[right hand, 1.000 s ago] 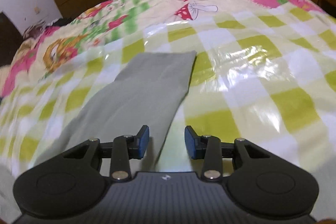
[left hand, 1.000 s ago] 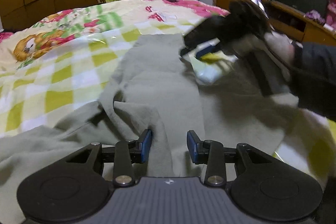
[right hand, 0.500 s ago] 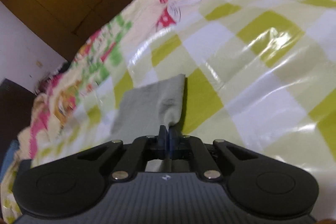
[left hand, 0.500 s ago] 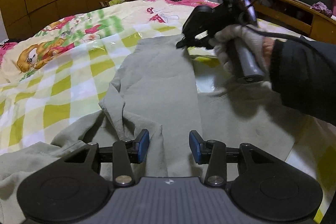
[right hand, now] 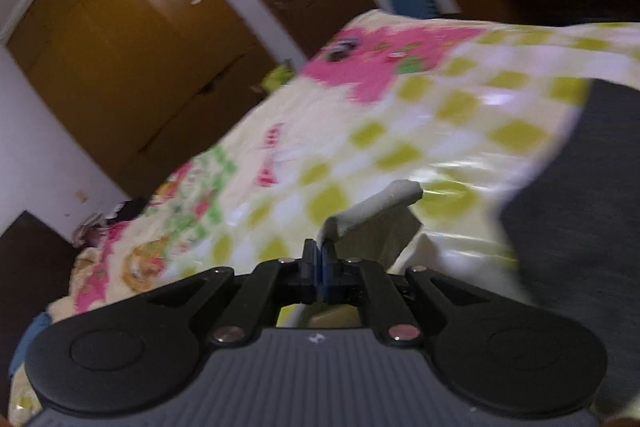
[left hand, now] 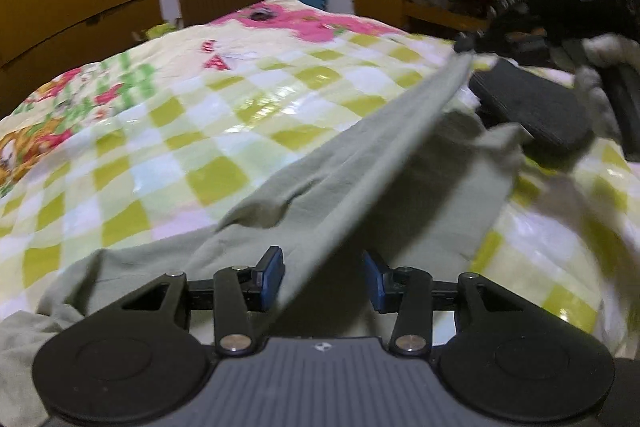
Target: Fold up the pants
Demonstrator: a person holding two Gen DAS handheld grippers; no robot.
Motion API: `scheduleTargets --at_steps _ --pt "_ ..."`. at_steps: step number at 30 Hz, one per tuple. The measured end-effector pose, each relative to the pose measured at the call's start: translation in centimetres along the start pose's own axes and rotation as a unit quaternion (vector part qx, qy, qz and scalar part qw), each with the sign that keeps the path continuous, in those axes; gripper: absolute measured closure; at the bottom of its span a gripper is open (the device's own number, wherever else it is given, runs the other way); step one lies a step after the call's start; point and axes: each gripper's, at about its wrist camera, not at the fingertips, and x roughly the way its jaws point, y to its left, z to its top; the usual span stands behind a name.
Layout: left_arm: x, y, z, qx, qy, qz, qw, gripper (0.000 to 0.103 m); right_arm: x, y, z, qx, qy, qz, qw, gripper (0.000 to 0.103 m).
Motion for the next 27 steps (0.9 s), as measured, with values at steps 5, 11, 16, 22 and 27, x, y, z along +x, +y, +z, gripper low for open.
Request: scheduleTargets --at_steps 5,11,16,22,27 --pt "0.7 -2.3 -0.5 0.026 0.027 -0.002 0.9993 0.047 0.9 -4.6 -3.4 0.052 0.058 -0.028 0.997 0.099" --pt "0.8 -3.2 -0.3 0.030 0.040 0.005 0.9987 0.047 2.3 -6.8 -4.1 0.131 0.059 0.003 0.990 0.092" --pt "1.4 -4.2 0.4 0.025 0.044 0.000 0.9987 0.047 3.1 -8.9 -2.8 0.162 0.047 -0.015 0.986 0.087" --pt "2.8 -6.2 1.6 0.052 0.044 -0.014 0.9976 0.046 2.0 -12.6 -2.4 0.213 0.021 -0.035 0.976 0.103" --pt "3.4 -7.3 1.8 0.058 0.042 -0.023 0.9971 0.046 2.8 -12.8 -1.4 0.197 0.011 -0.063 0.978 0.103"
